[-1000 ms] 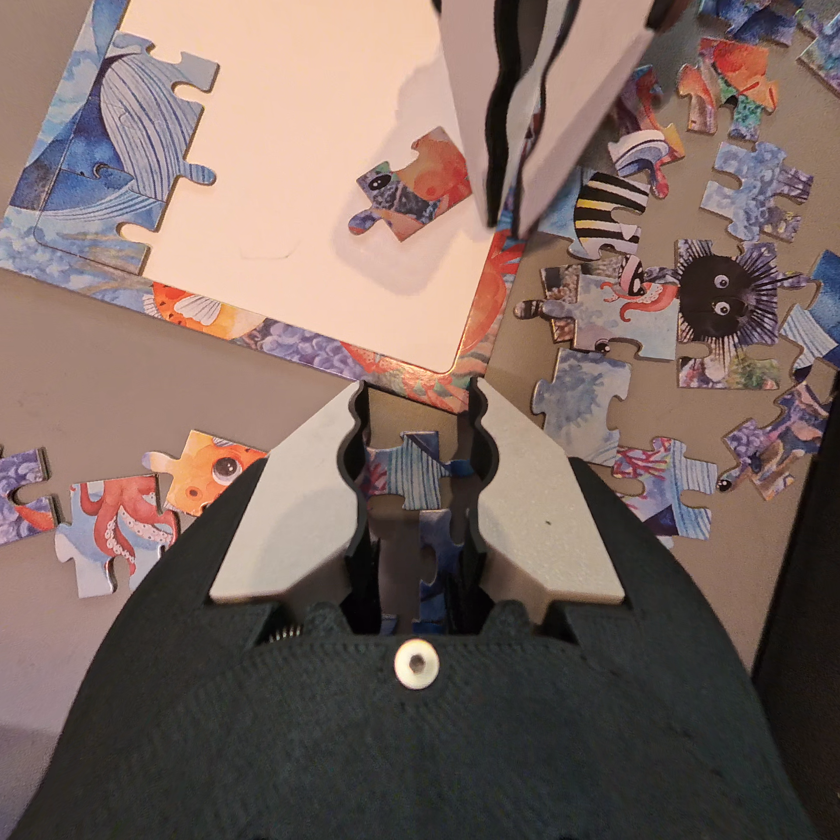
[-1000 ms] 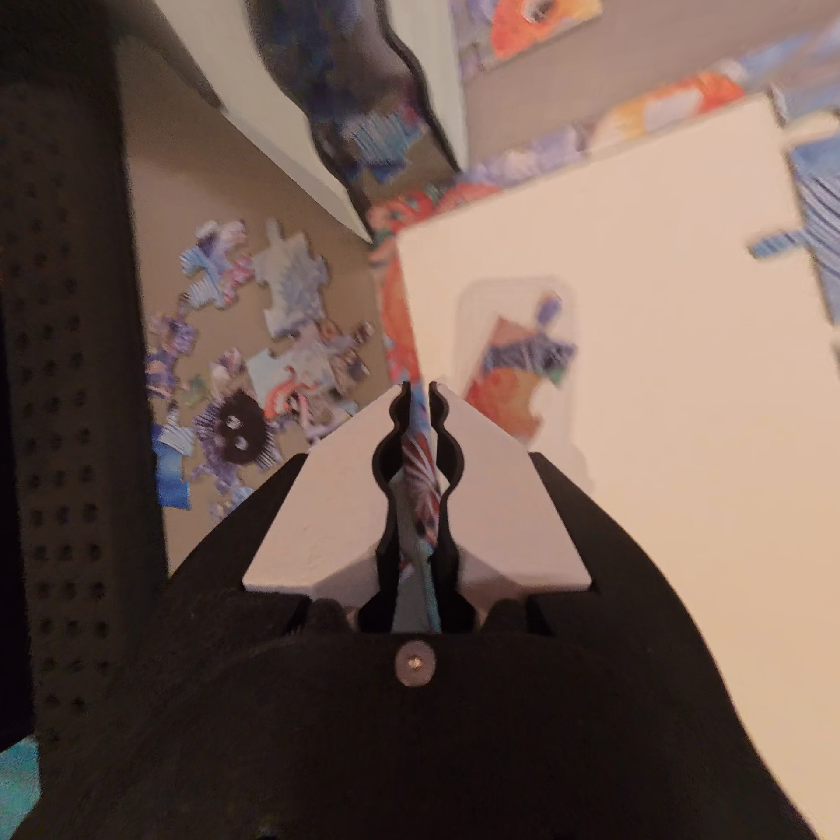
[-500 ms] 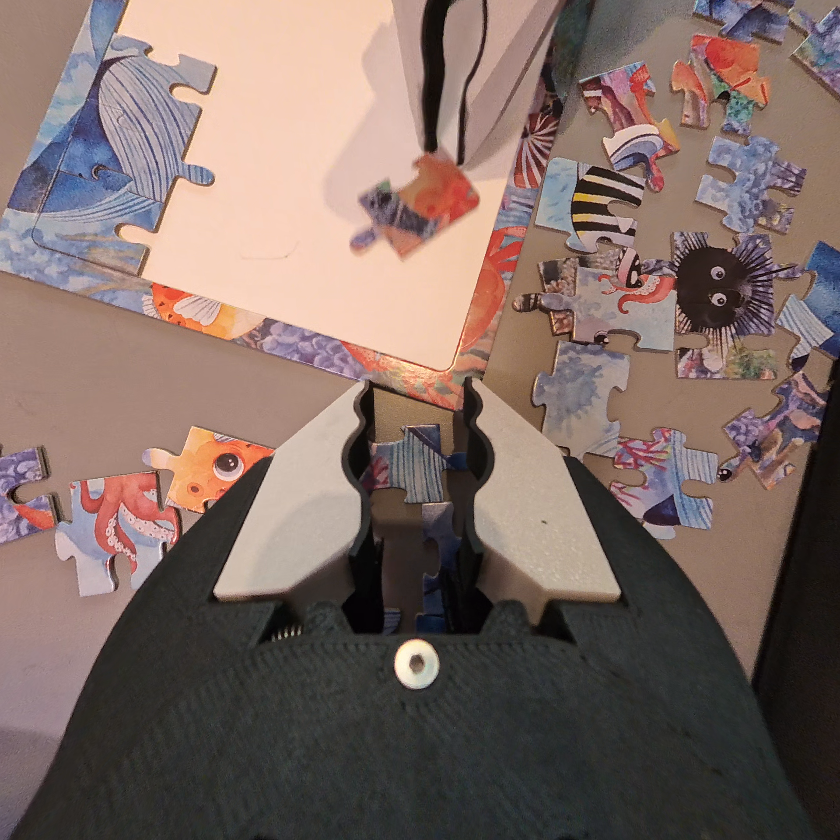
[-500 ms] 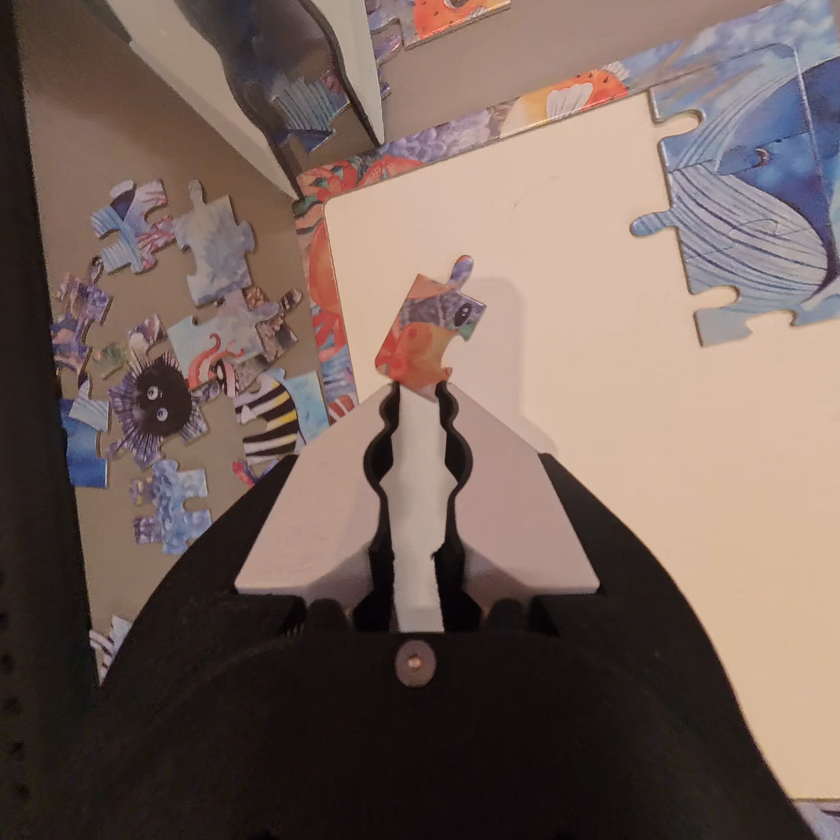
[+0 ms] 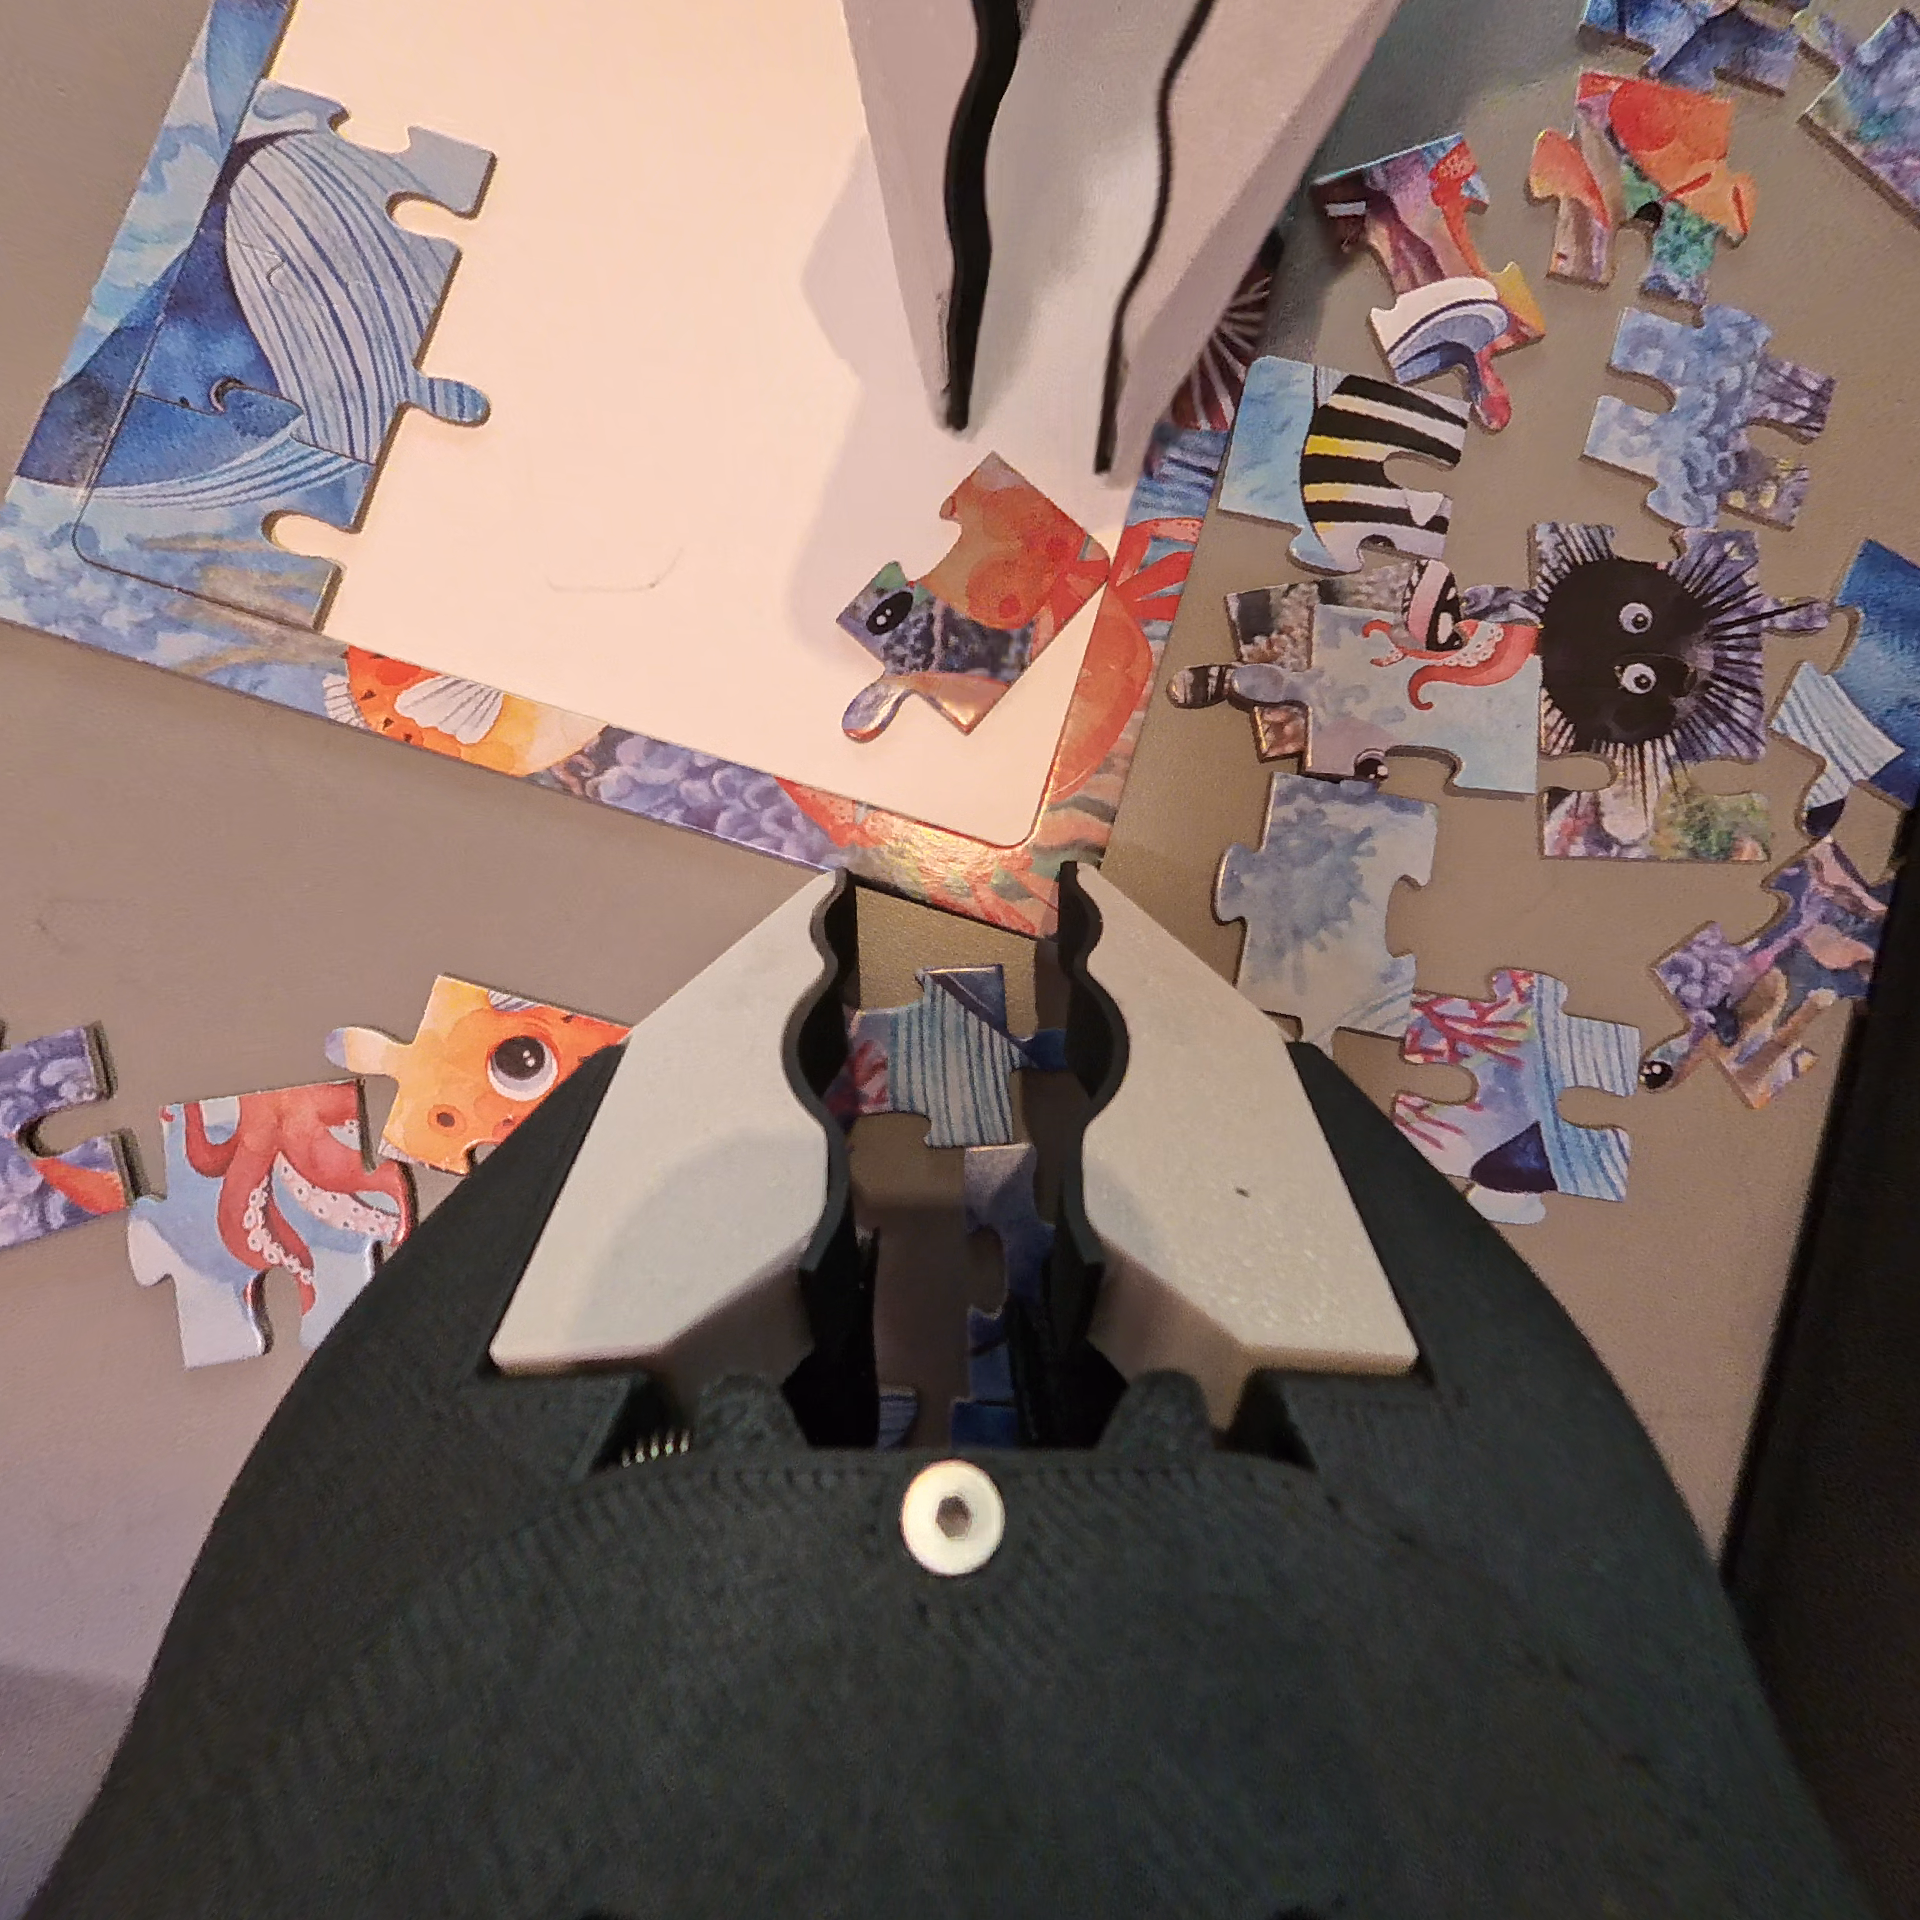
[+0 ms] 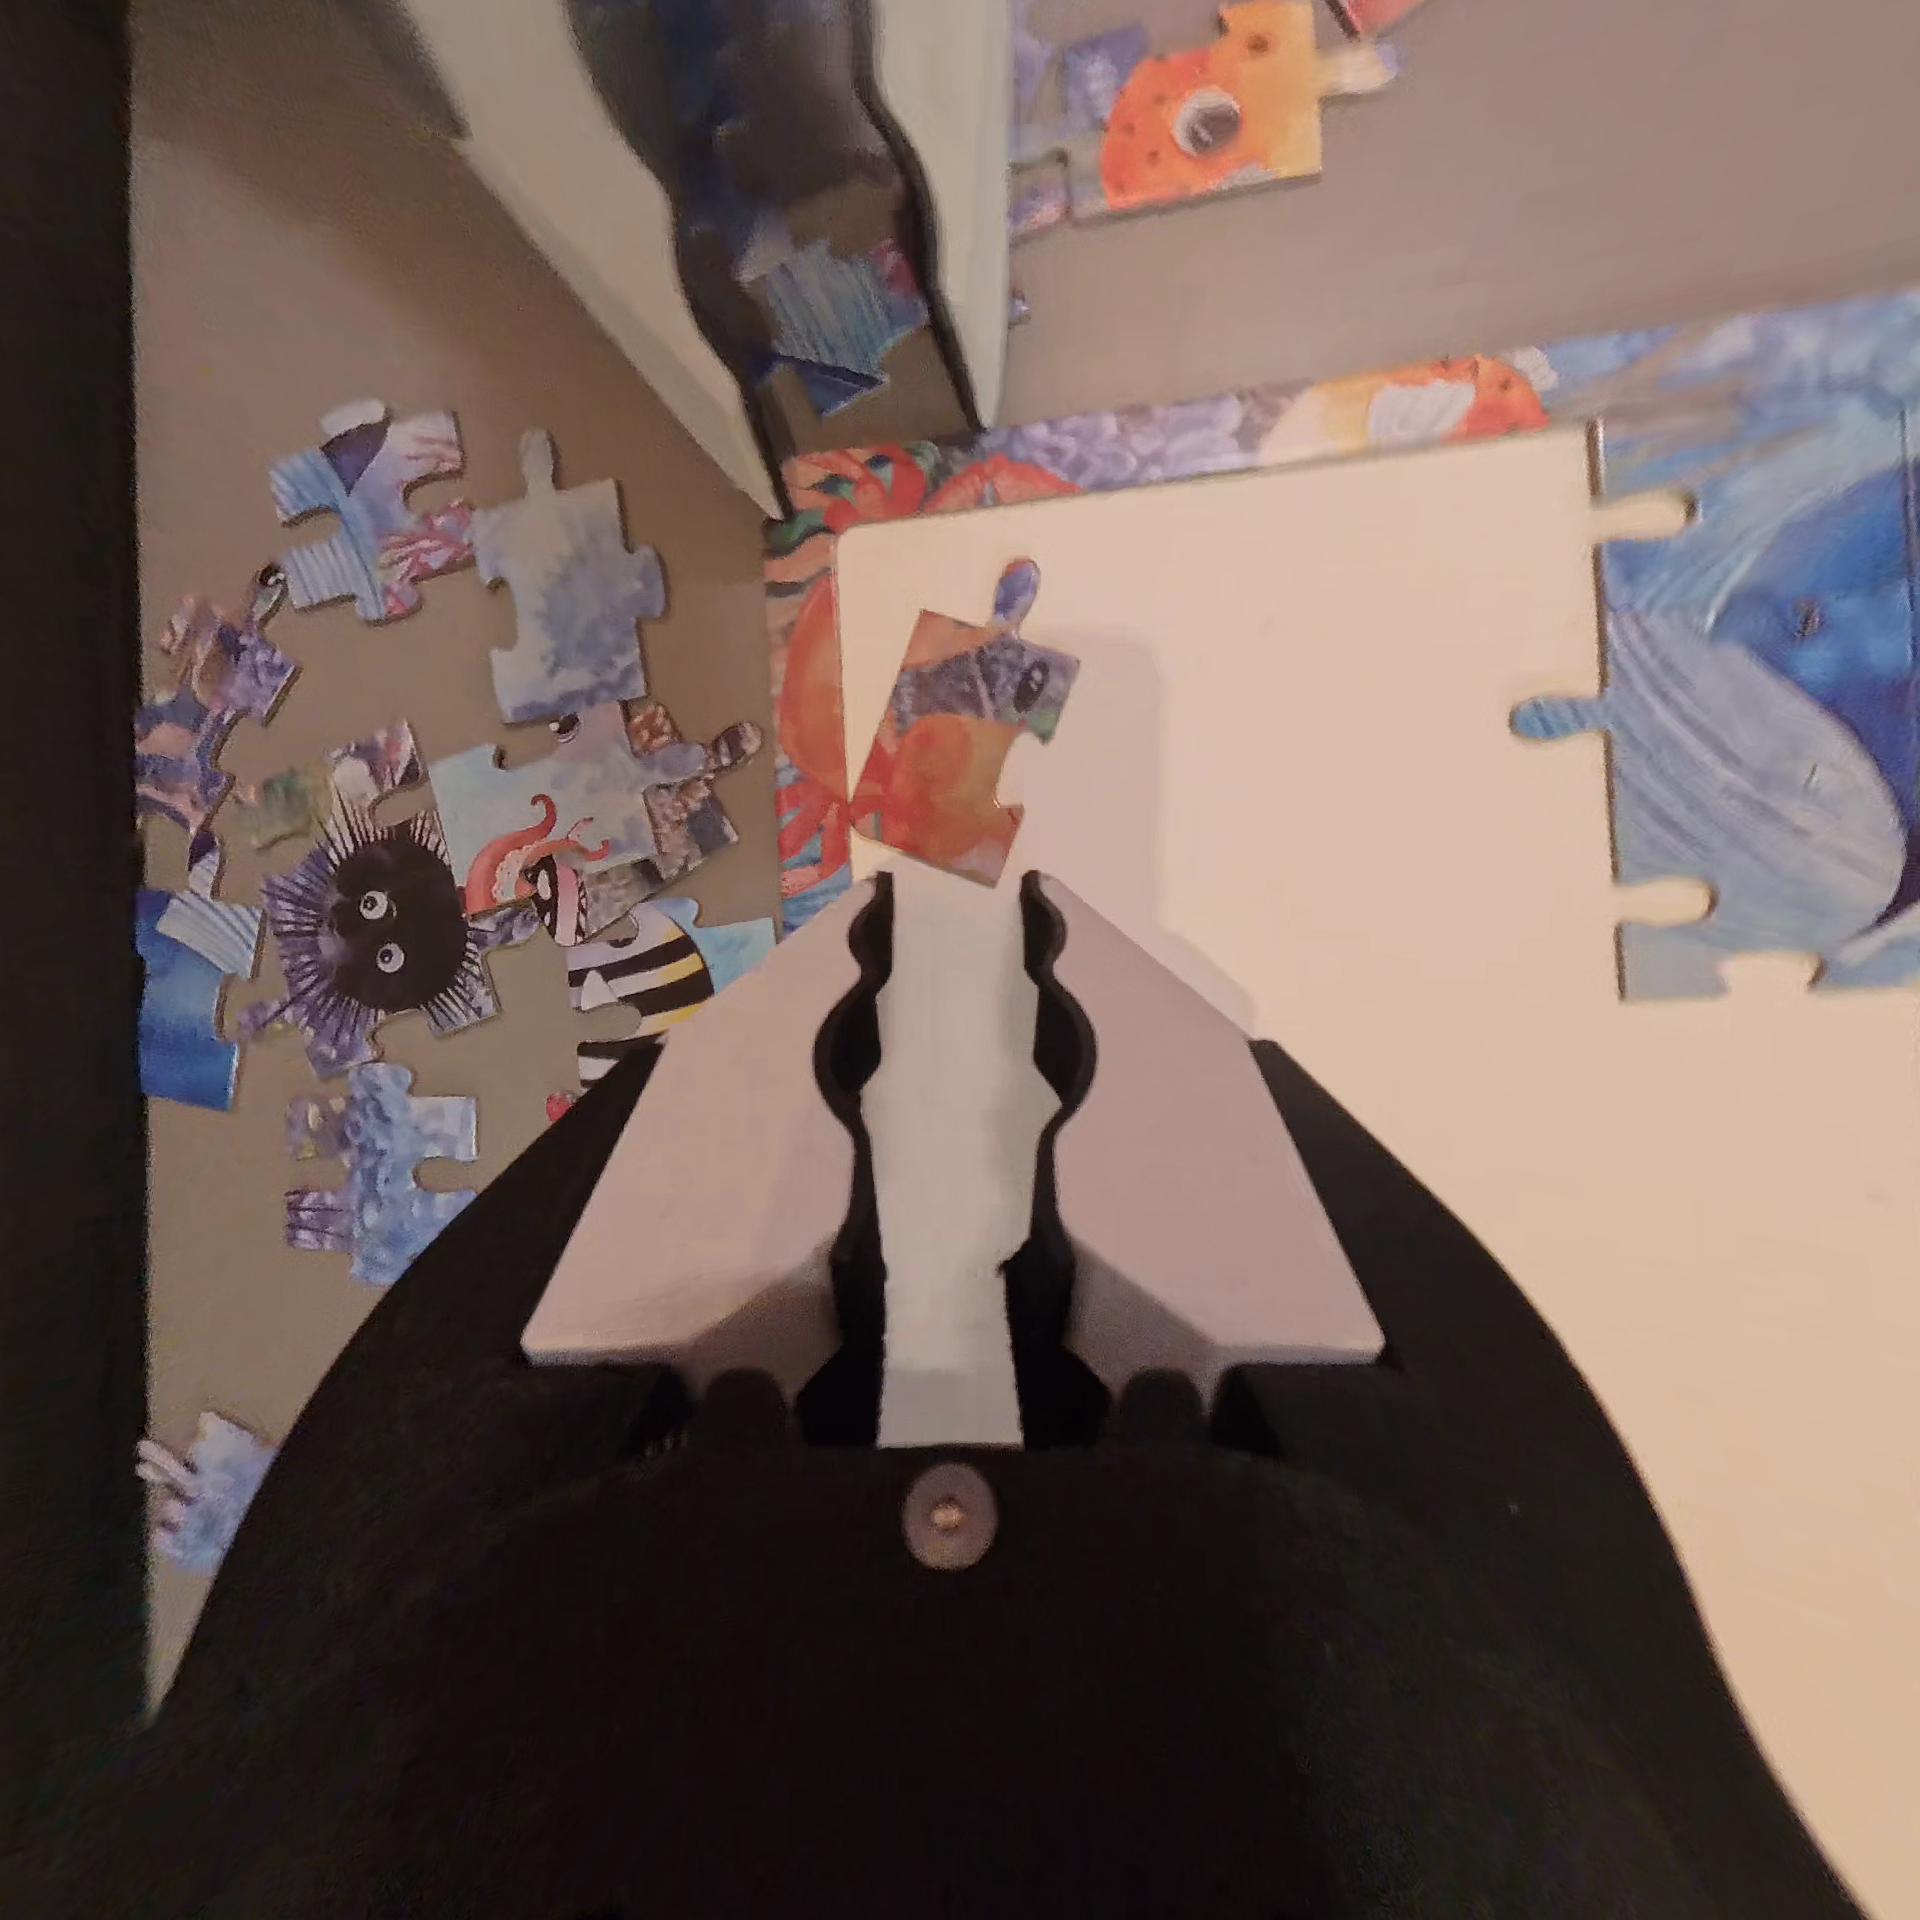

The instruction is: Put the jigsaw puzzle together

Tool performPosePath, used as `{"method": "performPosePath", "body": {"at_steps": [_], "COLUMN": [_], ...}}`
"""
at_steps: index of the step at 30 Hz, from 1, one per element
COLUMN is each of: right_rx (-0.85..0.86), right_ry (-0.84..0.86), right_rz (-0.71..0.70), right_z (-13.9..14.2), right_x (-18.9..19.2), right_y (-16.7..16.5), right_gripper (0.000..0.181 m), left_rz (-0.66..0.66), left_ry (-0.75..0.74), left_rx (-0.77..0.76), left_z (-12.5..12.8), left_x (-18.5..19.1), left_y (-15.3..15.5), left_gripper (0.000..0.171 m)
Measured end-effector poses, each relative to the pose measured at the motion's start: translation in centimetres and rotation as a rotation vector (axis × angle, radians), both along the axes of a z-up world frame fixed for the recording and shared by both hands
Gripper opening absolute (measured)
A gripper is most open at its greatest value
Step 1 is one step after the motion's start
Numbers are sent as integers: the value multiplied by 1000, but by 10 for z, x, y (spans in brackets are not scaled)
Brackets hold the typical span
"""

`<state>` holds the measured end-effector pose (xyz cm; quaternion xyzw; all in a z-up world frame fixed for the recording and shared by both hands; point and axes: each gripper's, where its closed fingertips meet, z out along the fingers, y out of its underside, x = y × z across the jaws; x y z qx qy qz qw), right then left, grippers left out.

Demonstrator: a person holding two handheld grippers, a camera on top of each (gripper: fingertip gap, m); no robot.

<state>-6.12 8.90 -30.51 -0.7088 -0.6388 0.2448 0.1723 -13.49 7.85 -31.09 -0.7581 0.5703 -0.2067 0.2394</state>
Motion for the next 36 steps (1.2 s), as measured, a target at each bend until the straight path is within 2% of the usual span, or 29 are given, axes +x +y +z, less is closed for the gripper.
{"method": "performPosePath", "body": {"at_steps": [3, 6, 7, 9, 12, 17, 20, 22, 25, 27, 30, 32, 36], "right_rx": [116, 89, 97, 116, 102, 55, -122, -115, -39, -68, 20, 81, 37], "right_ry": [11, -15, -9, -25, -6, 34, 119, 142, 129, 145, 44, -4, 31], "right_rz": [35, 21, 8, -26, -74, -337, -433, -435, -409, -320, -227, -221, -214], "right_z": [4, -4, -5, -6, -6, -5, 1, 8, 18, 24, 10, 1, -5], "right_x": [-17, -35, -40, -42, -43, -43, -56, -57, -38, -32, -21, -19, -29], "right_y": [5, 3, 6, 12, 13, 34, 23, 21, 29, 18, 13, 17, 9], "right_gripper": [45, 50, 49, 34, 33, 32, 35, 41, 33, 11, 11, 11, 6], "left_rz": [2, 6, 7, 8, 5, 9, 13, 11, 9, 4, -4, -22, -54], "left_ry": [2, 2, 2, 0, 0, -3, -10, -6, 8, 8, -9, -9, 23], "left_rx": [2, 3, 3, 4, 6, 11, 9, 10, 19, 18, 33, 51, 33], "left_z": [0, 0, 0, 0, 0, -1, -1, -1, 0, 2, 7, 9, 0], "left_x": [0, 0, 0, 1, 1, 2, 2, 2, -2, -4, -1, 4, 12], "left_y": [0, 0, 0, 0, 0, 0, 0, 0, 0, 0, -1, -2, -8], "left_gripper": [38, 38, 38, 38, 38, 38, 38, 38, 40, 41, 38, 37, 37]}}
